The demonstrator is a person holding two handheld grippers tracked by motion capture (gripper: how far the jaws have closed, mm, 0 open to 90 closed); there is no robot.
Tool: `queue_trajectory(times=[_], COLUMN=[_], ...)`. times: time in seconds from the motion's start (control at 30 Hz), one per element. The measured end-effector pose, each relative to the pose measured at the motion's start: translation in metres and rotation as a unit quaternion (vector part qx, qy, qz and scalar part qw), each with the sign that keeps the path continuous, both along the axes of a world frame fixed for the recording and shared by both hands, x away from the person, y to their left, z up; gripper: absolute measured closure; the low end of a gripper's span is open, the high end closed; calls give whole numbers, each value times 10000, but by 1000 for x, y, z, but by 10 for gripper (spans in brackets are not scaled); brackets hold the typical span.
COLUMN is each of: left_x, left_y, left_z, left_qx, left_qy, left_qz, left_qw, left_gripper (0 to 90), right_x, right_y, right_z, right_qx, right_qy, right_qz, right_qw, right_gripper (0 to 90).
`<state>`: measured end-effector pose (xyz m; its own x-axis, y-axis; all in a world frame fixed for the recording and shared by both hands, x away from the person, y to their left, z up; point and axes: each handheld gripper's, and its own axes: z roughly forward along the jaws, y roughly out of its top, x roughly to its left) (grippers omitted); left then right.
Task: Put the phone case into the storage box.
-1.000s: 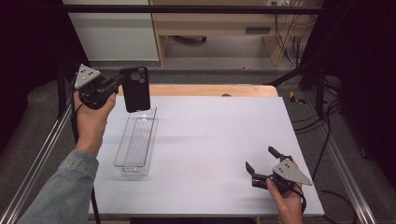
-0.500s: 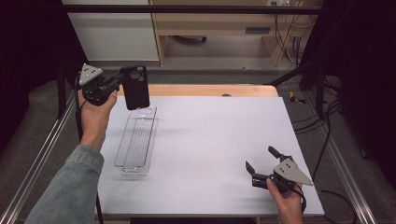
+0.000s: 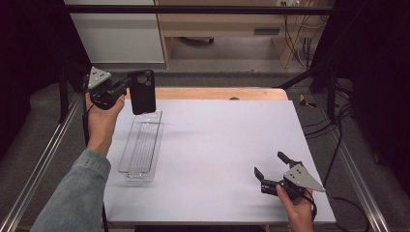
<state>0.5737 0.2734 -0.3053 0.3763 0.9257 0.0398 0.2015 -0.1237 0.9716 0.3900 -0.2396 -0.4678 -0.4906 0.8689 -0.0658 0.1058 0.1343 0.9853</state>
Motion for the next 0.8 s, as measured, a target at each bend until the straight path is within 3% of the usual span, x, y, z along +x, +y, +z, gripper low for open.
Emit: queue_trajectory(times=[0.8], left_x=[2], left_y=[1], left_z=[-11], left_qx=[115], left_qy=[43], left_qz=[31], left_qw=[9999], left_gripper=[838], right_x=[0], right_y=[1], right_z=[-1], right_qx=[29], right_qy=[17], right_qz=[52], right_qw=[10000], right_gripper=[51])
